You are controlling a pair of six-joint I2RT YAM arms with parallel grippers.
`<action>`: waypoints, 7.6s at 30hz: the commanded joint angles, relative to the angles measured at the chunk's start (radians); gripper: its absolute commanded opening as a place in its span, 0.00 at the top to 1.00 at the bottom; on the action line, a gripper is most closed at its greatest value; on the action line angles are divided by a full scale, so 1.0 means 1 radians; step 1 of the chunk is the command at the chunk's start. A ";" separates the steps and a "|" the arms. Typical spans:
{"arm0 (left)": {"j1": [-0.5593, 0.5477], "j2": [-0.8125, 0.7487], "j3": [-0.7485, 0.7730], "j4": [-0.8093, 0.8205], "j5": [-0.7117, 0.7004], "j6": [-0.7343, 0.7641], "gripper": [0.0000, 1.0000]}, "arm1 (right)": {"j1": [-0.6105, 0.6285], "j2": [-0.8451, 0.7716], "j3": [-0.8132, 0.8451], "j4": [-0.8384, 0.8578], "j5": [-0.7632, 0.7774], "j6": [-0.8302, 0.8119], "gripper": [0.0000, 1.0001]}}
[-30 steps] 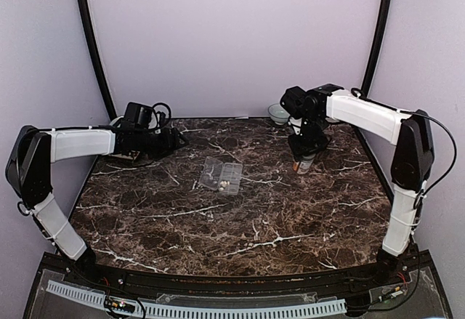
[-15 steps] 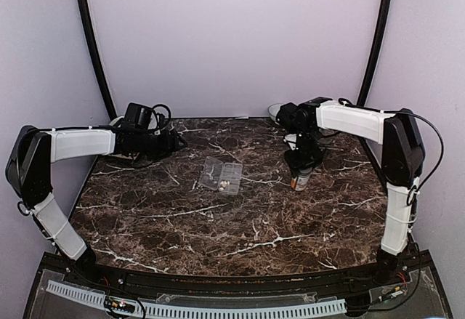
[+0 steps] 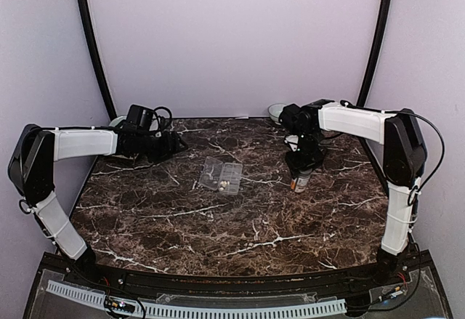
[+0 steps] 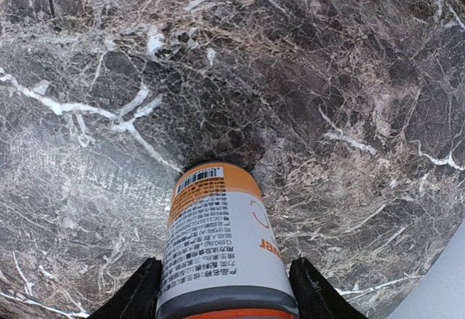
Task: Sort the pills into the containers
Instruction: Place the pill bottle at the center of the board, then close the lid of the pill container.
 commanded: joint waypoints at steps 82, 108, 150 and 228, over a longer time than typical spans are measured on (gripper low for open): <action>-0.003 0.306 0.149 -0.025 0.180 -0.087 0.93 | 0.211 0.194 0.136 0.410 -0.203 0.127 0.98; -0.050 0.425 0.243 -0.055 0.239 -0.083 0.94 | 0.213 0.264 0.135 0.439 -0.256 0.130 1.00; -0.077 0.321 0.293 -0.053 0.243 -0.128 0.98 | 0.211 0.286 0.116 0.476 -0.314 0.129 1.00; -0.213 0.492 0.443 -0.130 0.240 -0.113 1.00 | 0.148 0.268 0.050 0.576 -0.380 0.164 1.00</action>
